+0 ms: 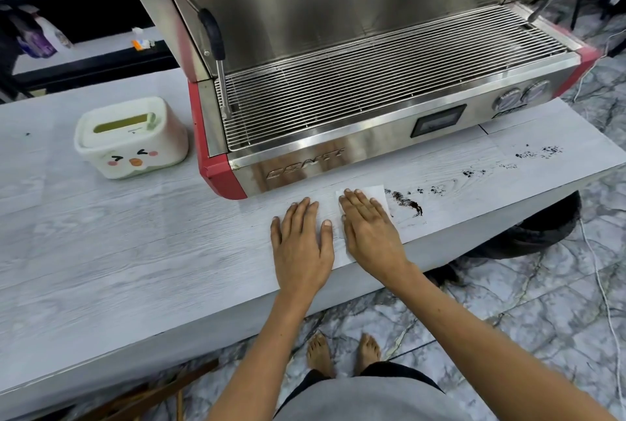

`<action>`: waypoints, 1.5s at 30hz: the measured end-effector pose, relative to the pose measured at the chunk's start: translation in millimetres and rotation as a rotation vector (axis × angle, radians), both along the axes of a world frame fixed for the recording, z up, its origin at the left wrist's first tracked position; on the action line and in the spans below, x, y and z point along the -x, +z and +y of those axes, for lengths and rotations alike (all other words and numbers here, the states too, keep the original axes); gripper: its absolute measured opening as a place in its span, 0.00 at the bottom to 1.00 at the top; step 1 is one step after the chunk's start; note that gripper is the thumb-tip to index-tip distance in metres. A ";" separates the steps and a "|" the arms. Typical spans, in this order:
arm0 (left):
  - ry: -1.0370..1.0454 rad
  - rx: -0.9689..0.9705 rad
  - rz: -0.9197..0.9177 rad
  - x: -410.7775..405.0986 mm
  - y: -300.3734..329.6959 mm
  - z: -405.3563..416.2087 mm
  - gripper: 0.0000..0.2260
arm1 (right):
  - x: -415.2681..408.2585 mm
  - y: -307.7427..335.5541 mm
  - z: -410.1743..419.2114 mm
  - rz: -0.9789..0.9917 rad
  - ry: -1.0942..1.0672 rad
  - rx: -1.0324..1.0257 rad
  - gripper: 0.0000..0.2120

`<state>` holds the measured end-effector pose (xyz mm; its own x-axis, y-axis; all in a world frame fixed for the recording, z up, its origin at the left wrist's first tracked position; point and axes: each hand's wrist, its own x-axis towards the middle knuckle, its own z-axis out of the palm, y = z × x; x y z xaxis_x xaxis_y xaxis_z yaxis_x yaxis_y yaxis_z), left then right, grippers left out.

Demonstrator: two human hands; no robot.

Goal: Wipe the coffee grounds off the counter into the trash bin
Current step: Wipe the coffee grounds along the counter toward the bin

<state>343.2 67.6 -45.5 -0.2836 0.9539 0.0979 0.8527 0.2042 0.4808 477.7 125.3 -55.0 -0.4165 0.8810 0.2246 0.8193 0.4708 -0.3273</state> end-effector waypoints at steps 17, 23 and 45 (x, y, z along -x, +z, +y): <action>-0.003 0.003 0.041 -2.6 -3.5 3.0 0.25 | -22.2 -4.7 18.6 -0.009 -0.111 0.028 0.24; -0.040 0.020 0.042 -14.6 -2.4 7.0 0.26 | -38.2 -5.0 20.0 0.019 -0.077 0.016 0.22; -0.023 -0.055 0.062 -35.3 -9.0 17.2 0.22 | -105.8 4.9 43.9 0.224 -0.046 0.054 0.19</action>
